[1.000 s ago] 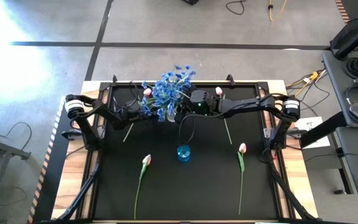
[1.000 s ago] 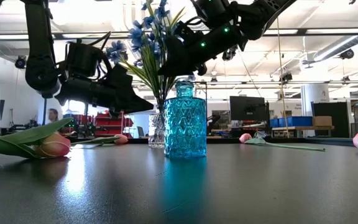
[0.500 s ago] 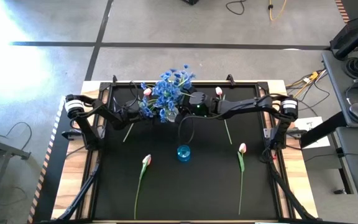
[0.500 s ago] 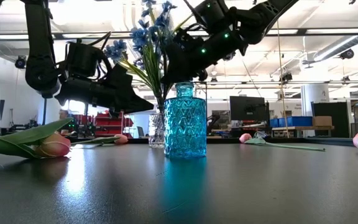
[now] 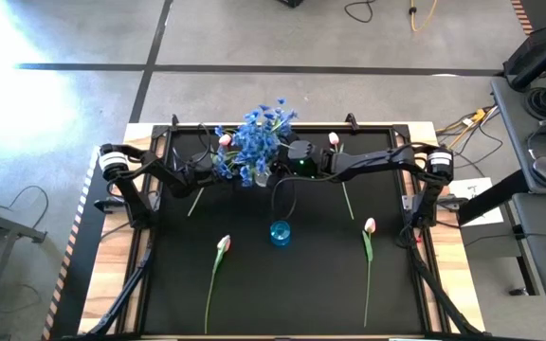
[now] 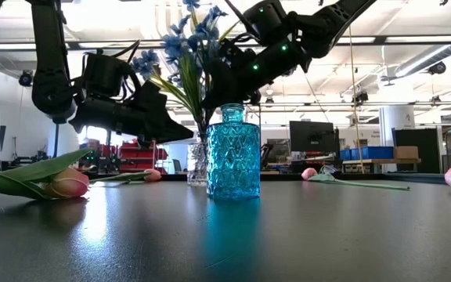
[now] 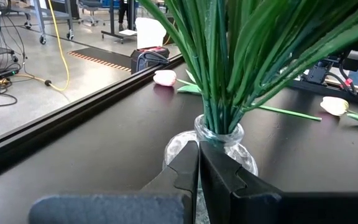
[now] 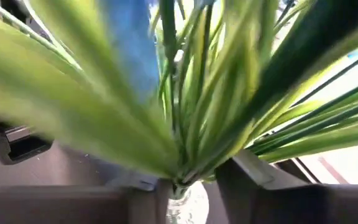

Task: Sort flowers into vase by color
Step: Put the blue flowers into the transparent vase

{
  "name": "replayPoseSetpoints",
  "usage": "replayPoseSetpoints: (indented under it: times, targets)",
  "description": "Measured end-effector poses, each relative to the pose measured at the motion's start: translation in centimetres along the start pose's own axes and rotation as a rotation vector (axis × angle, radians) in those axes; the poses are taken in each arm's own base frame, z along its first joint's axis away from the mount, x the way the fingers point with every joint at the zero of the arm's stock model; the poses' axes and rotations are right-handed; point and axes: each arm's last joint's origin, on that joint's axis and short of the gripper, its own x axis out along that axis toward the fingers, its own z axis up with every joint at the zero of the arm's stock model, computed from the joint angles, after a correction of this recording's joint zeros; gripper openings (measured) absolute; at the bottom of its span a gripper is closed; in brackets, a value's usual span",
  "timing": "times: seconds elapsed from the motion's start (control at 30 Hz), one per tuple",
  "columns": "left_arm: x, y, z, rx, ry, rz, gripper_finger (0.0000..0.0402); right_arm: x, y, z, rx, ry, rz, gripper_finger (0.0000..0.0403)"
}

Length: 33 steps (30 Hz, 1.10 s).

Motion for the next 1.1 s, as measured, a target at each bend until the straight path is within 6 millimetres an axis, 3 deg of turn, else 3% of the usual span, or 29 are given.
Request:
replayPoseSetpoints:
  times: [0.17, 0.37, 0.5, 0.7, 1.1]
  targets:
    - [0.0, 0.0, 0.0, 0.0, 0.0, -0.002, 0.0, -0.6, -0.1, 0.7, -0.008, -0.012, 0.002, 0.0159]
    - [0.0, 0.0, 0.0, 0.0, 0.001, -0.003, 0.0, -1.6, -0.4, 1.5, -0.012, -0.018, 0.002, 0.0171]
    - [0.0, 0.0, 0.0, 0.0, 0.003, -0.002, 0.0, -1.7, -0.4, 1.7, -0.012, -0.021, 0.003, 0.0136]
    - [0.0, 0.0, -0.1, -0.001, 0.008, -0.002, 0.0, -1.3, -0.3, 1.3, -0.017, -0.009, 0.006, 0.0025]
    - [0.0, 0.0, -0.2, -0.001, 0.016, -0.001, 0.0, -0.5, -0.1, 0.2, -0.013, 0.023, 0.013, 0.0013]
